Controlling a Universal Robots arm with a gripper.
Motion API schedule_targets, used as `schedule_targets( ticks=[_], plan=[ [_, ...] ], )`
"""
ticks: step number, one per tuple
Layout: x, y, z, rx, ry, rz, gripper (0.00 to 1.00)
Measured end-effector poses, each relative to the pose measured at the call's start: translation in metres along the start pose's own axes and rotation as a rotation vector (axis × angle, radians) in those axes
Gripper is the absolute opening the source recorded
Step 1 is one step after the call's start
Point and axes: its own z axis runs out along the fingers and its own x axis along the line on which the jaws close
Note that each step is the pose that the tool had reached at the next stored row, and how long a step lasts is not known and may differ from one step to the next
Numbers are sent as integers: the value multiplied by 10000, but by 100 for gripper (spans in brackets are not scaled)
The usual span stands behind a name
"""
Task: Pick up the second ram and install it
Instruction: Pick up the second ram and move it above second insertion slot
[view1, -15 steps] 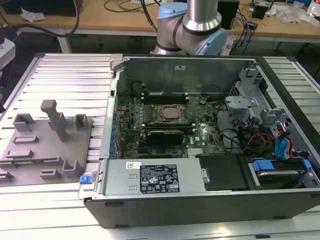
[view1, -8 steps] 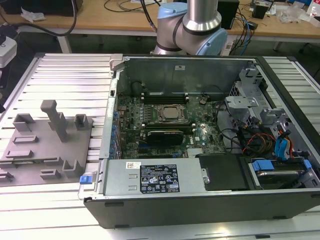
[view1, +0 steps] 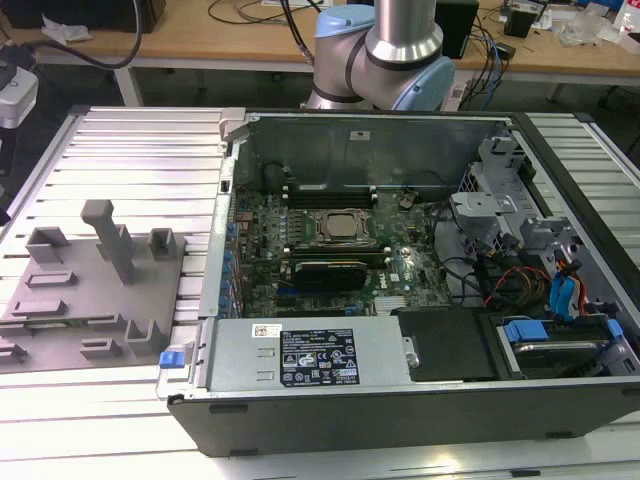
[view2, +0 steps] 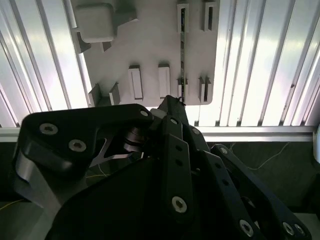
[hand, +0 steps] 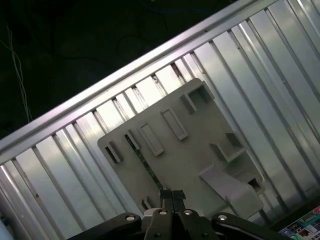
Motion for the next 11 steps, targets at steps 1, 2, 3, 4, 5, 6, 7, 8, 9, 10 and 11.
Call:
schedule_targets(
  ticks=[1,2,3,4,5,6,7,8,9,10,11],
  plan=[
    [0,0,0,-1,1,-63,11],
    [0,0,0,-3,4,-119,11],
    [0,0,0,-6,7,-247,11],
    [0,0,0,-7,8,-306,11],
    [0,0,0,-9,10,-366,11],
    [0,0,0,-12,13,-485,11],
    [0,0,0,-14,15,-553,11],
    [0,0,0,-16,18,-661,11],
    [0,0,0,-20,22,-829,11],
    [0,0,0,-23,27,-989,11],
    [0,0,0,-25,30,-1085,11]
  ],
)
